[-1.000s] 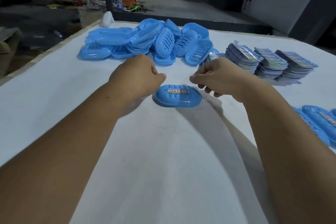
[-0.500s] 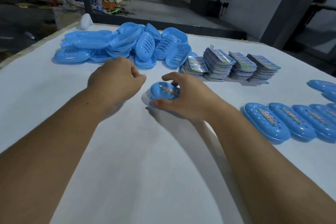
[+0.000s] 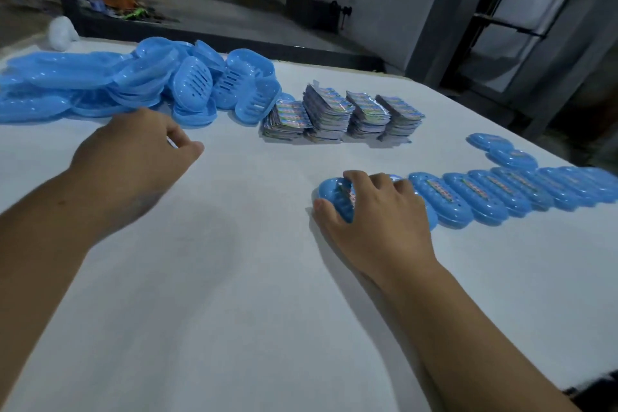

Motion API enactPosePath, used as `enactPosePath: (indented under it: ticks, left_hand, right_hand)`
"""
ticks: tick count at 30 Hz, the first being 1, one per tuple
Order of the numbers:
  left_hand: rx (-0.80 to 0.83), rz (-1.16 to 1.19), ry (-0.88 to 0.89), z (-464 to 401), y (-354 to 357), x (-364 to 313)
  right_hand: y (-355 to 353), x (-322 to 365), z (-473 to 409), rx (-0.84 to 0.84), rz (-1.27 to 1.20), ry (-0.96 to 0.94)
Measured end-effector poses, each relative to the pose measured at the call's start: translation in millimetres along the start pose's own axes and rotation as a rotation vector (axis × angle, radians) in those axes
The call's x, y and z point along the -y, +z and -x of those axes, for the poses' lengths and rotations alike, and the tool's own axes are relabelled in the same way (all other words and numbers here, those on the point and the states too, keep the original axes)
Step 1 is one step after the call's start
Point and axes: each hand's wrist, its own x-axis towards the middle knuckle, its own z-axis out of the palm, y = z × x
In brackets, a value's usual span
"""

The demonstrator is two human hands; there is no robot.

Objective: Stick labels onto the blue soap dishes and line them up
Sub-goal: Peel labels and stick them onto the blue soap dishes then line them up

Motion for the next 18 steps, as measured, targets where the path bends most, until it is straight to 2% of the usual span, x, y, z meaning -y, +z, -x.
enactPosePath:
  ticks: [7,18]
  left_hand:
    - [0.000,-0.004,-0.013,-3.0,4.4,0.5]
    - [0.014,0.014,-0.014,-4.2,3.4,1.8]
  right_hand:
    - [-4.1,-19.1,1.8,-0.071,-0.074,0.036]
    - [-4.5,-47.3,-7.9,-0.154,-0.202,0.233]
